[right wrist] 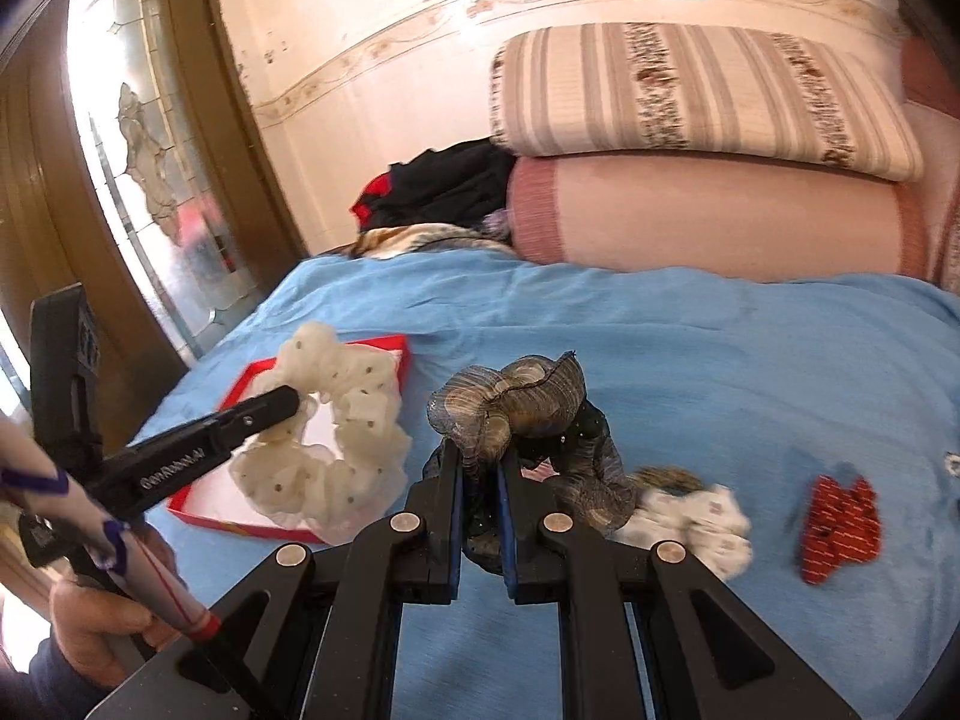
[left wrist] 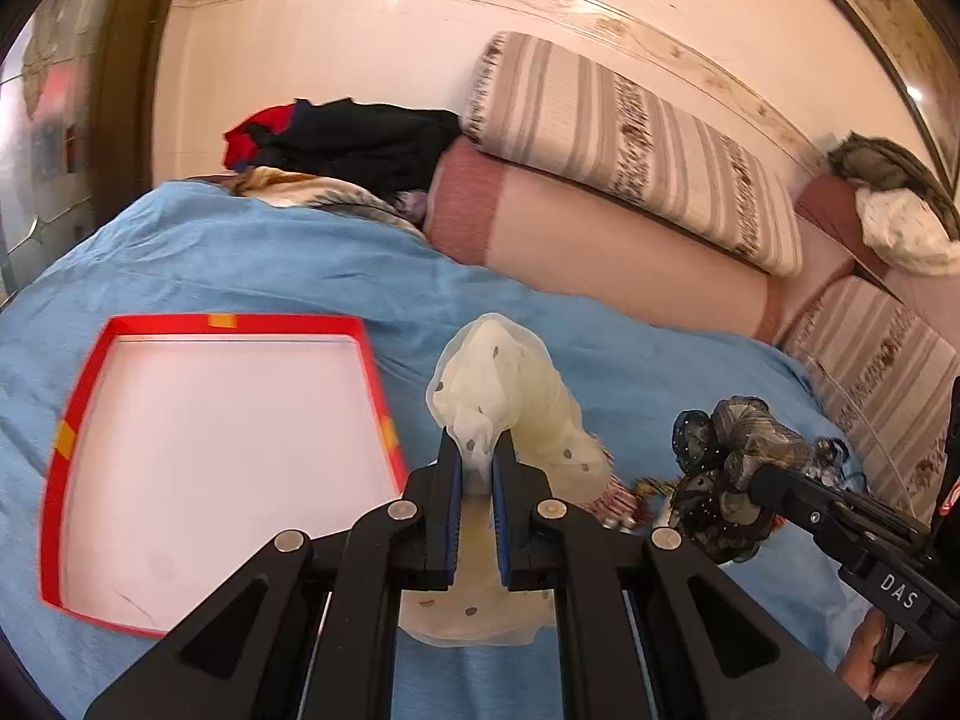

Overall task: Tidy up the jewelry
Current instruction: 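Carry both held scrunchies over the red-rimmed tray with both tools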

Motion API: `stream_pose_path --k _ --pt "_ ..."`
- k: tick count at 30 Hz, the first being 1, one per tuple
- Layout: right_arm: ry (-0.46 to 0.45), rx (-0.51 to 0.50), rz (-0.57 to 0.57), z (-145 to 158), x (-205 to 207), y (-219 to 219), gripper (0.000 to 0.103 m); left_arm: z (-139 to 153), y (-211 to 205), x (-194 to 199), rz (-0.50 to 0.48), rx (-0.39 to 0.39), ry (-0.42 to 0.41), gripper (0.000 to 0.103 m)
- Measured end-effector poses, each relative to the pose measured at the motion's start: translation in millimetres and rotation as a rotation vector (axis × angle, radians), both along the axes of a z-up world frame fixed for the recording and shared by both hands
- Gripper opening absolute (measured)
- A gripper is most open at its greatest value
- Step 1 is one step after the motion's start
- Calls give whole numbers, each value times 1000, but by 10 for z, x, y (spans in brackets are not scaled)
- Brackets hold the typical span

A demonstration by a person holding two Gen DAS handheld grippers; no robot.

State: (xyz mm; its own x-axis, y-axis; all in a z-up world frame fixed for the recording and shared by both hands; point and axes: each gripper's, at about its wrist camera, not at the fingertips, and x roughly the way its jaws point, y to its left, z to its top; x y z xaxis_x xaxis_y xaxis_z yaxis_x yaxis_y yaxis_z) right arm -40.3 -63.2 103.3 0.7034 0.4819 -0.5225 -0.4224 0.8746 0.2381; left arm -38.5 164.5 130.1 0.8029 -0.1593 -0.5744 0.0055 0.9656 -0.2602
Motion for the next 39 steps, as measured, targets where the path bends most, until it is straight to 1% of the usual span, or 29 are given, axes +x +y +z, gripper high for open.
stream_pose_path --k 5,7,11,13,15,19,24,26,28,29,34,37,39 --pt "1 -7 73 139 152 435 11 20 372 85 76 -14 0 9" --pt "4 -6 93 169 208 564 11 9 570 128 112 -35 4 9" --pt "17 -5 139 225 361 909 11 -21 911 204 171 -42 14 9" --pt "23 -11 158 229 430 1069 11 -53 1081 257 196 -47 25 9" --pt "49 -10 181 202 540 1270 11 -100 1272 317 228 -47 38 9" --pt "60 -38 209 137 726 1646 11 -284 1618 487 269 -72 95 9" --pt "83 -85 232 -41 980 2105 11 -490 1833 631 295 -87 144 9" --pt "98 -96 231 -106 1085 2220 11 -575 1915 680 313 -84 158 9" --pt "118 -104 228 -194 1198 2339 11 -638 1987 707 324 -101 172 9" --pt "126 -107 226 -238 1250 2388 11 -664 2017 722 329 -109 177 9" --pt "170 -108 215 -445 1488 2570 11 -761 2066 766 349 -100 198 9" --pt "170 -116 199 -521 1594 2633 16 -807 2074 772 362 -86 204 10" --pt "186 -104 190 -573 1672 2637 17 -822 2079 771 368 -82 207 11"
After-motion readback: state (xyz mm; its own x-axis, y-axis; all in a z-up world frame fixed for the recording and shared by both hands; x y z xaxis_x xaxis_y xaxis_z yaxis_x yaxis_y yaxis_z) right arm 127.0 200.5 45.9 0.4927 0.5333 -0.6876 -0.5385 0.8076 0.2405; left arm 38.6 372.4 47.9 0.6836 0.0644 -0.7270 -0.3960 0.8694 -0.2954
